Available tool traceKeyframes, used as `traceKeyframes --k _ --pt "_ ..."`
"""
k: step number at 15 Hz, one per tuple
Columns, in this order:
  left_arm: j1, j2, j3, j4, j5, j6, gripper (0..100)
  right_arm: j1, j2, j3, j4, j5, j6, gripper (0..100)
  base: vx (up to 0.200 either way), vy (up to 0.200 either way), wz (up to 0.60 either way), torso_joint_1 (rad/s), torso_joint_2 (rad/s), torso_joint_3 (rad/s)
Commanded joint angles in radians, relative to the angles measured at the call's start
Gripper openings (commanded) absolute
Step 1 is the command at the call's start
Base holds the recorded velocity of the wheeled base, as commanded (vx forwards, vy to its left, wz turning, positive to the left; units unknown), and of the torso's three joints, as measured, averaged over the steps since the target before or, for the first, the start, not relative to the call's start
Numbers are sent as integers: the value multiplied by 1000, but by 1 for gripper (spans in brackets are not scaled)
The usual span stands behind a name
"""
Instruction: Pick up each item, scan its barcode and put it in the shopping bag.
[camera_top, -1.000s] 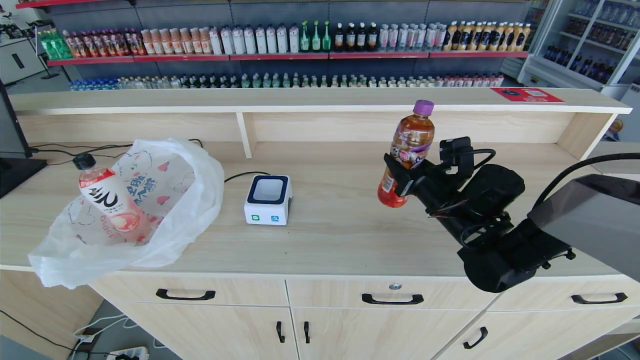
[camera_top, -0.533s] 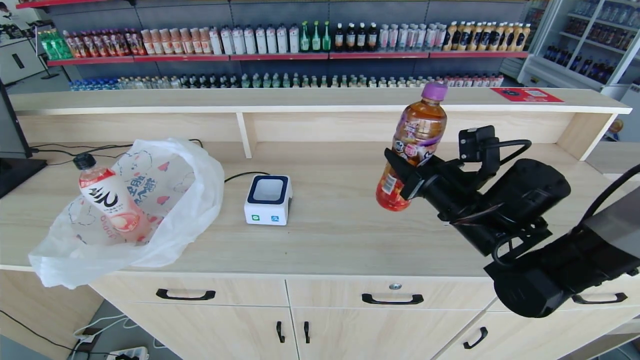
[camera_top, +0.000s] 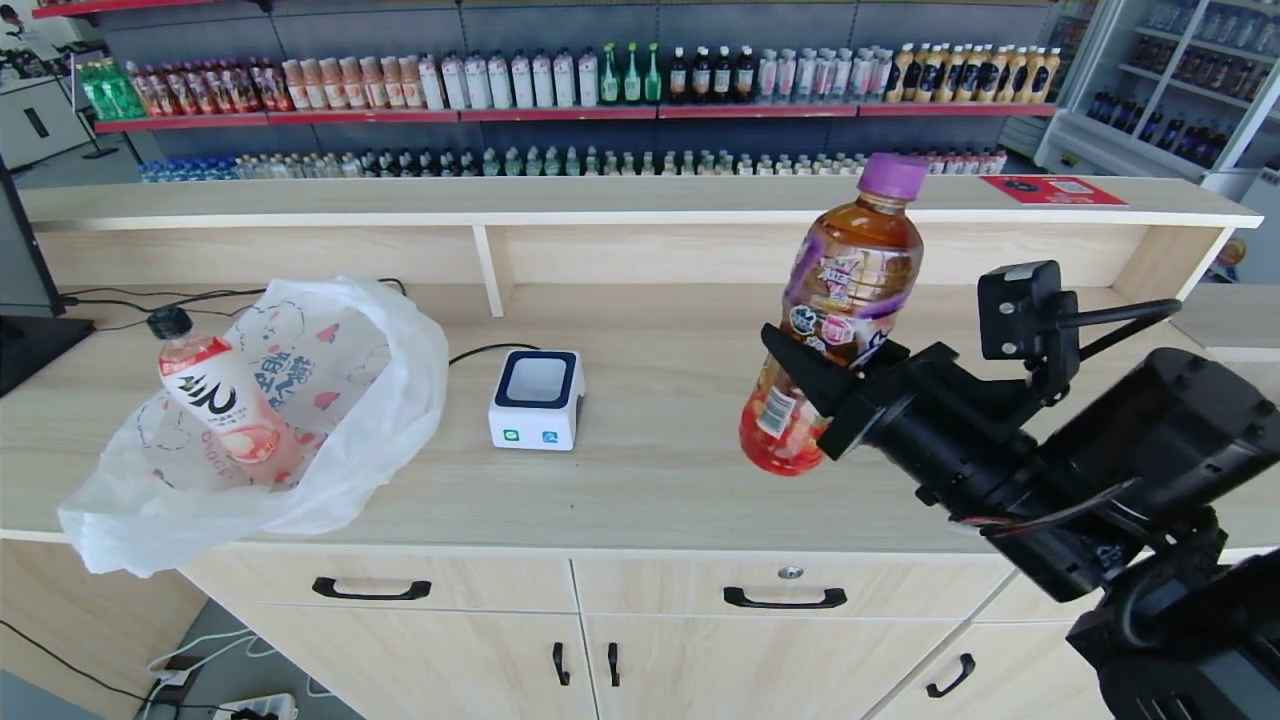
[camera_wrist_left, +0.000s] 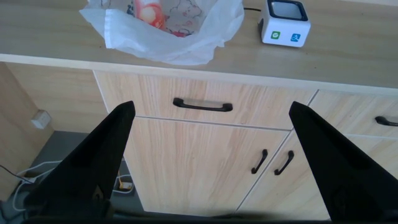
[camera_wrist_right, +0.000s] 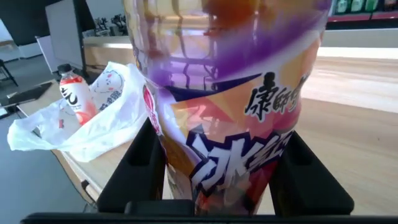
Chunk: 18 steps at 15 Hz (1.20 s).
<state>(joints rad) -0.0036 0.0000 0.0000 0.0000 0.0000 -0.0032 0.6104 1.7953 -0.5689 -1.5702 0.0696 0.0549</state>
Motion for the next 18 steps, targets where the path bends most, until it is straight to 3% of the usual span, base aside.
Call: traceKeyframes --k 1,5,8,11,18 --pt "1 0 0 0 0 0 100 100 -33 49 -1 1 10 0 0 0 0 0 0 0" --pt "1 0 0 0 0 0 100 134 -99 126 -1 3 56 0 0 0 0 0 0 0" --pt "1 0 0 0 0 0 100 258 -113 113 -1 -1 103 0 0 0 0 0 0 0" --pt "1 0 0 0 0 0 100 322 -169 106 -1 -4 223 0 0 0 0 0 0 0" --pt "1 0 0 0 0 0 100 381 -244 95 -1 -5 419 0 0 0 0 0 0 0"
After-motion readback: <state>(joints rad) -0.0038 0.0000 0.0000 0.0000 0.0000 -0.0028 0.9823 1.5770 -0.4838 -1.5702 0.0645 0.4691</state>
